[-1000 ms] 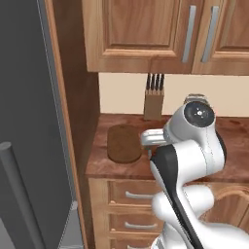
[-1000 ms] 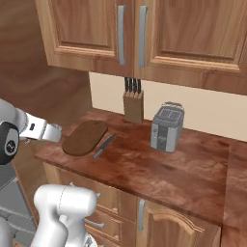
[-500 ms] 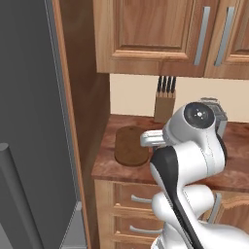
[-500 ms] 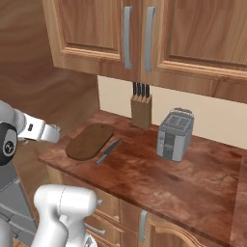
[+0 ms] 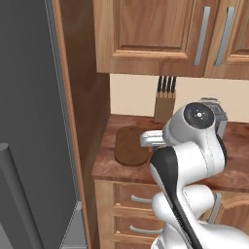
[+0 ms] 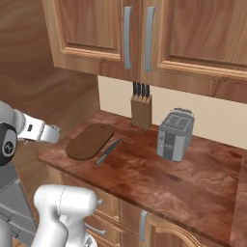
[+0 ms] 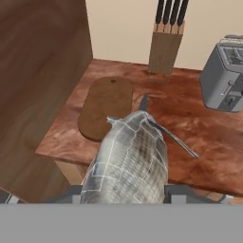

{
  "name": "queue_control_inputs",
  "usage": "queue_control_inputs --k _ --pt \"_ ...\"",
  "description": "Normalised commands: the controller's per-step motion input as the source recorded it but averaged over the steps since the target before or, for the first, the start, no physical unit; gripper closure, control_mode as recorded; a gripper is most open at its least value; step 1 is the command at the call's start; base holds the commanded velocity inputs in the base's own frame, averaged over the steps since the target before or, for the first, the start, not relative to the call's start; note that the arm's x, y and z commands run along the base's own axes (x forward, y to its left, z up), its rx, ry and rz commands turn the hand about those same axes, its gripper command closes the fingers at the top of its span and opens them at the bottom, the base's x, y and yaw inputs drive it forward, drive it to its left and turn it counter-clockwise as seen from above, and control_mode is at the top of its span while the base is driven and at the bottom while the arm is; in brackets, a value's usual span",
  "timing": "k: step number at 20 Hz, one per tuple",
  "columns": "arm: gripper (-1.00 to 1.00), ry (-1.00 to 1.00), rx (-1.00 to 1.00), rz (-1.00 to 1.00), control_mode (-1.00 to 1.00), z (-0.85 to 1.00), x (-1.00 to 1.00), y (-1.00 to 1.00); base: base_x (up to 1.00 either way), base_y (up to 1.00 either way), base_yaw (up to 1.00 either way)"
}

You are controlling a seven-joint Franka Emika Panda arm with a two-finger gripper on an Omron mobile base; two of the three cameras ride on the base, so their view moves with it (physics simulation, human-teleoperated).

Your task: Retrieve the fish from the fridge and place it on the cutting board.

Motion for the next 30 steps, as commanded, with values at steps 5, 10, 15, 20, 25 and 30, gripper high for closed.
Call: queue_control_inputs --k 5,10,15,20,25,30 --pt "1.0 0.0 0.02 0.0 -1.0 -0.11 0.23 -0.07 0.0 0.0 0.0" --pt "1.0 0.0 0.0 0.02 -1.0 -0.04 0.4 0.0 0.0 0.0 0.0" --pt "1.0 0.01 0.0 0.0 -1.0 -0.4 0.5 -0.11 0.0 0.0 0.0" --pt "1.0 0.02 -0.01 0.0 -1.0 -0.62 0.51 -0.05 0.0 0.0 0.0" --pt "1.0 0.04 -0.02 0.0 -1.0 -0.59 0.46 0.0 0.0 0.0 0.0" --pt "1.0 0.16 0.0 0.0 -1.0 -0.41 0.67 0.0 0.0 0.0 0.0"
